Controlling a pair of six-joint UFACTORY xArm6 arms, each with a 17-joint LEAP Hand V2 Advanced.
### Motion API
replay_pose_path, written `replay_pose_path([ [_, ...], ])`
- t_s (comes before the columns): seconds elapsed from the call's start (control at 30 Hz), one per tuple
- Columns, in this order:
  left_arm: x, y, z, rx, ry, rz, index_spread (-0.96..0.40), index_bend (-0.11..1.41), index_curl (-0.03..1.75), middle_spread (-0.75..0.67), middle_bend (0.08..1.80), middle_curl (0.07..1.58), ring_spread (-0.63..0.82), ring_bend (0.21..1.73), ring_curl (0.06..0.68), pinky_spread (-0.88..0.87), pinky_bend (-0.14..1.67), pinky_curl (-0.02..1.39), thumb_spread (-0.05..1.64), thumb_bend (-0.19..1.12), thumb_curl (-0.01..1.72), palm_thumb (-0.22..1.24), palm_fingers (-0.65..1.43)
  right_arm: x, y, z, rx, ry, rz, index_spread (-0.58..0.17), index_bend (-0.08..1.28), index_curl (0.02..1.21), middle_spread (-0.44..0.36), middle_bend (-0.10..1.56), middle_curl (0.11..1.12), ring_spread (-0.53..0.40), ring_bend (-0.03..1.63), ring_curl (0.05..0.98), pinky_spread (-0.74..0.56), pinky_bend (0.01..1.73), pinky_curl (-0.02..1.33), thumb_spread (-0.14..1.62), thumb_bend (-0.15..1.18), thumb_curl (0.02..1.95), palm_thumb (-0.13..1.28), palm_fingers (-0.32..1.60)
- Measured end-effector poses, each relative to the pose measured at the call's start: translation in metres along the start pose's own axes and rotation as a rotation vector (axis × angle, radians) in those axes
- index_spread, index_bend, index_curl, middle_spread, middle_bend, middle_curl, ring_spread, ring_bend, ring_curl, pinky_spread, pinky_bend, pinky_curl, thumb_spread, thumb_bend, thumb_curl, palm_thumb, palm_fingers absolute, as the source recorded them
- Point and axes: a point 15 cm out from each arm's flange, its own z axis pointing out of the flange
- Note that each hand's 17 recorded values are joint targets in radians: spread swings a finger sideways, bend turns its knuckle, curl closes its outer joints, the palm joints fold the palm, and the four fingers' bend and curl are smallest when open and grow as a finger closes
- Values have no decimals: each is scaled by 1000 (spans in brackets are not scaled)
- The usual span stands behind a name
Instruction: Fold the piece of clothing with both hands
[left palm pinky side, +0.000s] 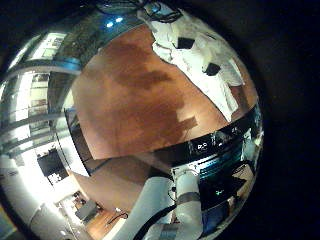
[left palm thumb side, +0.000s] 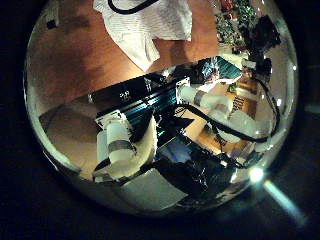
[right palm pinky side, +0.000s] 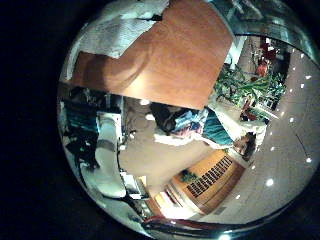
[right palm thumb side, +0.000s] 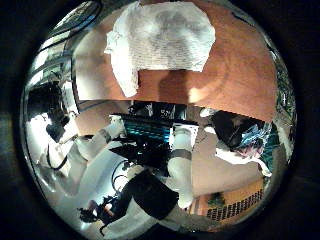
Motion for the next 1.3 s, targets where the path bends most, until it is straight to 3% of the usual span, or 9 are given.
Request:
replay_pose_path([
  [0.2,16,-19,25,-48,5,69,-20,181,364,109,263,445,128,784,231,185,415,463,1048,-24,314,300,163,-8,-12,-16,6,-9,-2,-336,153,263,3,261,362,123,633,230,335,679,194,1256,-11,223,276,150],
  [0.33,37,-30,41,-28,31,113,-6,175,364,159,244,429,157,769,224,210,408,450,1057,-25,309,294,171,-13,1,-14,-94,-35,-7,-338,153,265,0,252,361,120,635,234,336,672,198,1247,-20,218,252,134],
  [0.5,55,-32,88,-32,41,151,18,170,361,204,207,413,217,751,218,258,400,437,1058,-30,306,283,136,-15,4,-15,-123,-41,-7,-339,157,268,-2,252,360,118,619,231,335,659,200,1241,-19,215,233,128],
  [0.67,68,-43,121,12,38,156,44,156,347,294,184,387,279,759,216,315,423,428,1033,-34,300,246,109,-18,8,-12,-135,-52,-12,-339,156,270,-2,252,361,118,614,231,335,651,203,1241,-16,214,228,133],
  [0.9,82,-42,156,-44,24,182,60,158,330,359,184,359,374,754,212,391,457,417,985,-31,298,208,47,-17,13,-18,-118,-52,-9,-336,157,272,-2,246,360,117,615,235,335,639,206,1251,-13,215,232,140],
  [1.3,87,-60,176,-42,-25,173,69,143,299,392,191,340,414,762,213,440,496,397,926,-36,302,191,4,-6,29,-26,-72,-63,30,-337,160,278,-2,228,358,102,611,236,336,618,211,1267,-13,218,246,154],
])
